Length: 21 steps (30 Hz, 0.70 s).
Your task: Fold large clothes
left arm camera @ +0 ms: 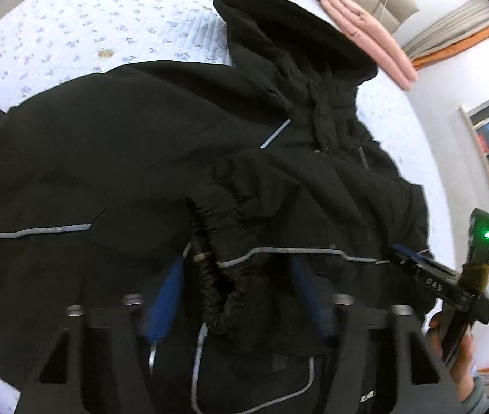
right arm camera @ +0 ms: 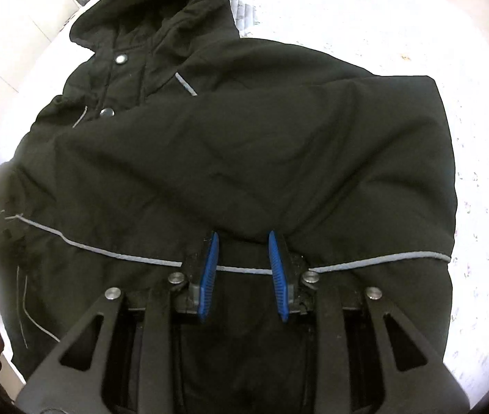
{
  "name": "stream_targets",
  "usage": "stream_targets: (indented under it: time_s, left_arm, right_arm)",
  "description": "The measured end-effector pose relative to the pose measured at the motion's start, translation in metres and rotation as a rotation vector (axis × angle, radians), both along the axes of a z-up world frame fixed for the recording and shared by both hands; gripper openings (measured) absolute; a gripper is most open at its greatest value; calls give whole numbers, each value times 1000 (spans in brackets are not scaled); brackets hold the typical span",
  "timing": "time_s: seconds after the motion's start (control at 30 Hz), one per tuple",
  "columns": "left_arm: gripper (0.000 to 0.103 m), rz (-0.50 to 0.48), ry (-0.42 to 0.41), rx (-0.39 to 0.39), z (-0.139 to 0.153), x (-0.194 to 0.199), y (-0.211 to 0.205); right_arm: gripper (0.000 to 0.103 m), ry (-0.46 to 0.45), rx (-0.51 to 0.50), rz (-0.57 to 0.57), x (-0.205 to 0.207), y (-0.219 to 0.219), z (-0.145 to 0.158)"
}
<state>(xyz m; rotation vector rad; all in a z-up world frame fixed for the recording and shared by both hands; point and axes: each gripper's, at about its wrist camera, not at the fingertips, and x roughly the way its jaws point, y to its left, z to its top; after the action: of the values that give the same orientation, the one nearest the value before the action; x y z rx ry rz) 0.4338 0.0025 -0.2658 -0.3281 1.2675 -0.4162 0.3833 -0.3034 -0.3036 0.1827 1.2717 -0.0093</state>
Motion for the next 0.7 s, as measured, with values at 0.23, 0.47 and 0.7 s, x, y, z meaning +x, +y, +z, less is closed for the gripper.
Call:
stream_targets:
  time_s: [0.23, 0.47, 0.7]
  left_arm:
    - [18, 75, -148, -72, 56, -7, 24]
    - [18, 150, -121, -78, 50, -13, 87]
    - [25, 95, -27, 47, -9, -20, 77]
  right_arm:
    - [33, -61, 27, 0, -17, -2, 49]
    - [39, -120, 9, 49, -25, 14, 77]
    - [40, 19, -85, 48, -8, 21, 9]
